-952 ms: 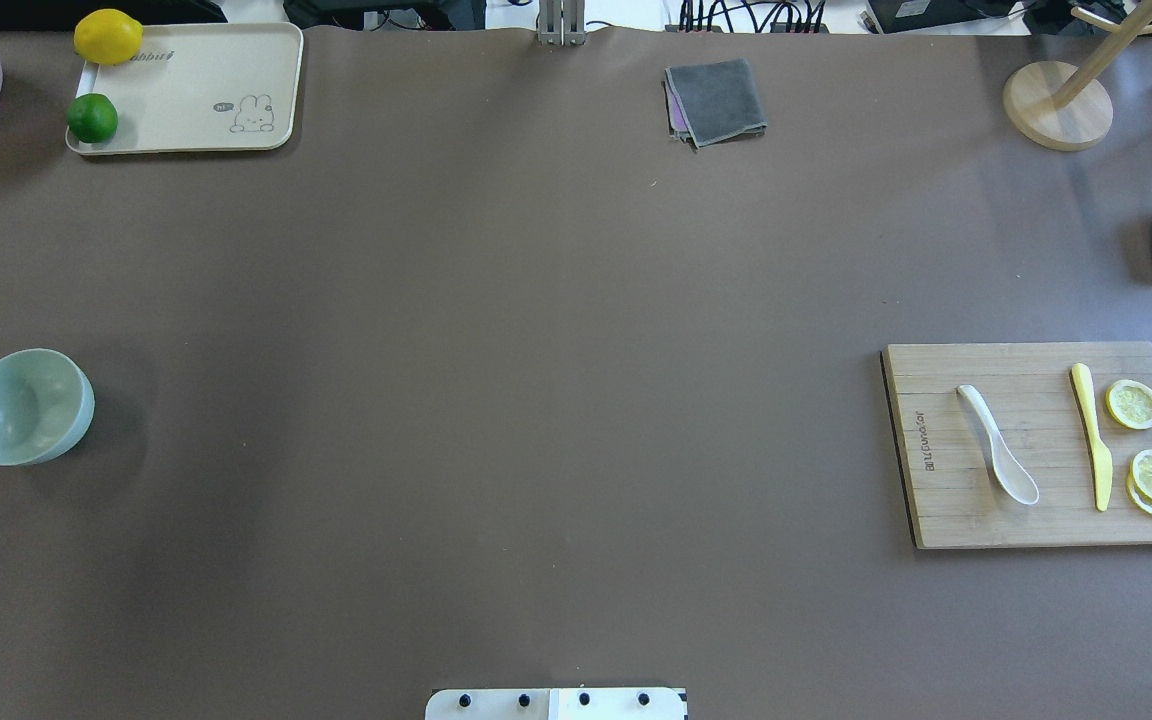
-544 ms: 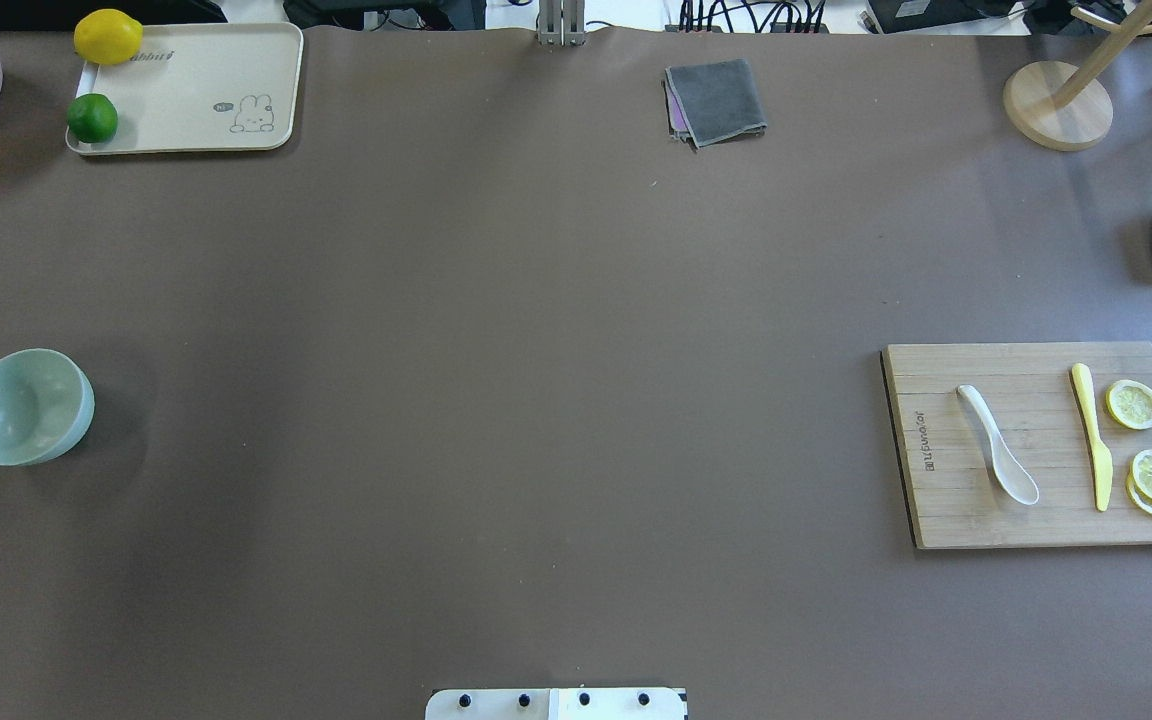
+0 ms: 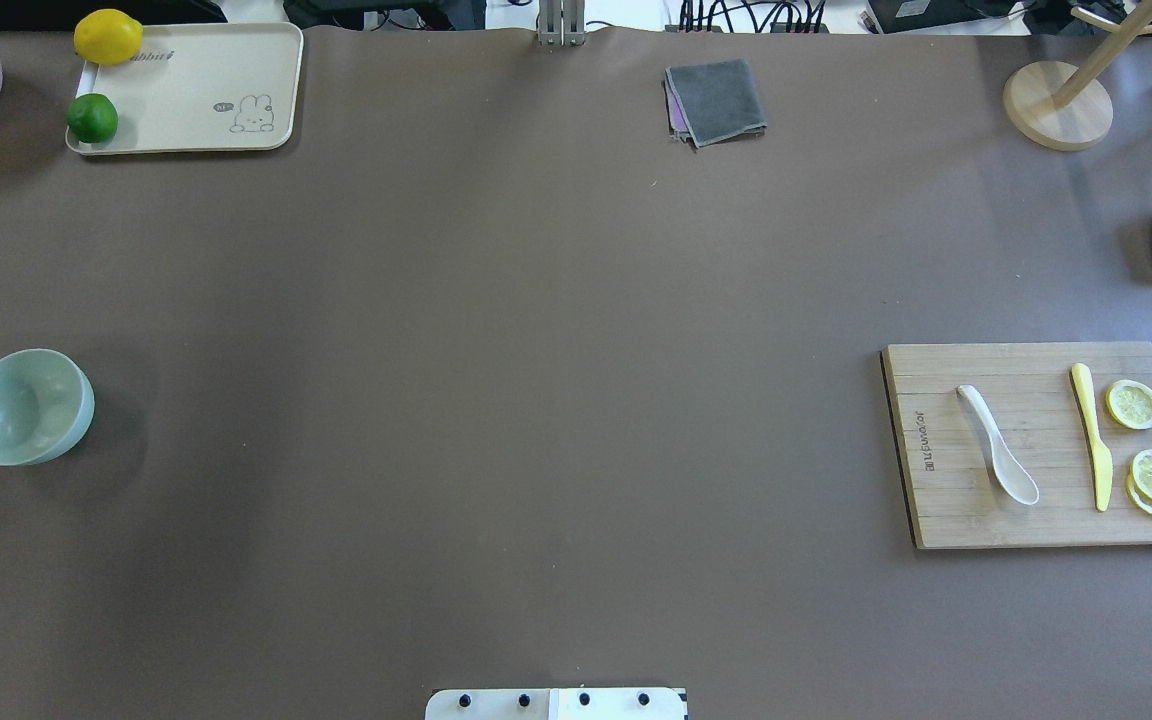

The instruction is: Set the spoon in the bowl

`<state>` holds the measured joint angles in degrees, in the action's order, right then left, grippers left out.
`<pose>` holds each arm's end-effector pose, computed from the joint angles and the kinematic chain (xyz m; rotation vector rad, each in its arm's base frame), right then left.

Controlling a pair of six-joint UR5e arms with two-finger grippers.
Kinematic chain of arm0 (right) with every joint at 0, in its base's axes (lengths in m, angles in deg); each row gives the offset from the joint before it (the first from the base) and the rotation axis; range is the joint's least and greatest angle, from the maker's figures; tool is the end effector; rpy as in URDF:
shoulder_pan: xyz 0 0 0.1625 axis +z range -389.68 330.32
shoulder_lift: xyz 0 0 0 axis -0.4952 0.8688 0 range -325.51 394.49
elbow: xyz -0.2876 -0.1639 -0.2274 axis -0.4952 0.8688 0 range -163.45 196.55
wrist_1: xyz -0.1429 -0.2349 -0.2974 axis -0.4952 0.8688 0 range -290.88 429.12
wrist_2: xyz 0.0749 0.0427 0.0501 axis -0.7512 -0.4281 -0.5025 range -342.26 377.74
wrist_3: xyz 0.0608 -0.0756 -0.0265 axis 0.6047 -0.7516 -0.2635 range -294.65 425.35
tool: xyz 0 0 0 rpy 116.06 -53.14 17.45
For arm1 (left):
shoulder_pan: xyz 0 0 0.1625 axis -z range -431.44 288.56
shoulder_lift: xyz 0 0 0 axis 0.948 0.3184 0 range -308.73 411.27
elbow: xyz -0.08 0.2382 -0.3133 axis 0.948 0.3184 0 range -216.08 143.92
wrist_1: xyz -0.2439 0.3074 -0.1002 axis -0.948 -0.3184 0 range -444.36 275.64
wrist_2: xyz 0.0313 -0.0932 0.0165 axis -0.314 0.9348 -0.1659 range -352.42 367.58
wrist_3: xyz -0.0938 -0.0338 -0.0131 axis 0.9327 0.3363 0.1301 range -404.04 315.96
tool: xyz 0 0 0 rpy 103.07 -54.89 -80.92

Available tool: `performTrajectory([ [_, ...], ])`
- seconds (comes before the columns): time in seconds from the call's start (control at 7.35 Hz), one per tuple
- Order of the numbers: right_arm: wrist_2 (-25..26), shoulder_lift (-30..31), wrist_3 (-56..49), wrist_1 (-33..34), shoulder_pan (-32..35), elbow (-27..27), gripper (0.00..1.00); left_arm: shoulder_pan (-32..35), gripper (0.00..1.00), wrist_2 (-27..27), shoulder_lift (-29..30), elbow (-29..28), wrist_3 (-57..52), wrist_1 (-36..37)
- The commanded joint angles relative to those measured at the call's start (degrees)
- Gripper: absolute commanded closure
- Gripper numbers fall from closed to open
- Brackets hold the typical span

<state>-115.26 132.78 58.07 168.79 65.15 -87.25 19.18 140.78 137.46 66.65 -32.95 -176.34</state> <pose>0.0996 -0.4100 0.6038 0.0106 -0.7533 -0.0134 -0.0695 -0.4621 0.5570 0.1118 0.7654 -0.1222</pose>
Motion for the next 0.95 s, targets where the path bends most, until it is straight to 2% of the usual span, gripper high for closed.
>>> performTrajectory([
  [0.0,-0.15,-0.02,-0.1,0.0,-0.09,-0.08,0.0,-0.09,0.02,0.04,0.03,-0.08,0.07,0.14],
  [0.82,-0.33,-0.38,-0.62,-0.09,-0.09,0.09,0.0,-0.09,0.02,0.12,0.03,0.36,0.24,0.22],
])
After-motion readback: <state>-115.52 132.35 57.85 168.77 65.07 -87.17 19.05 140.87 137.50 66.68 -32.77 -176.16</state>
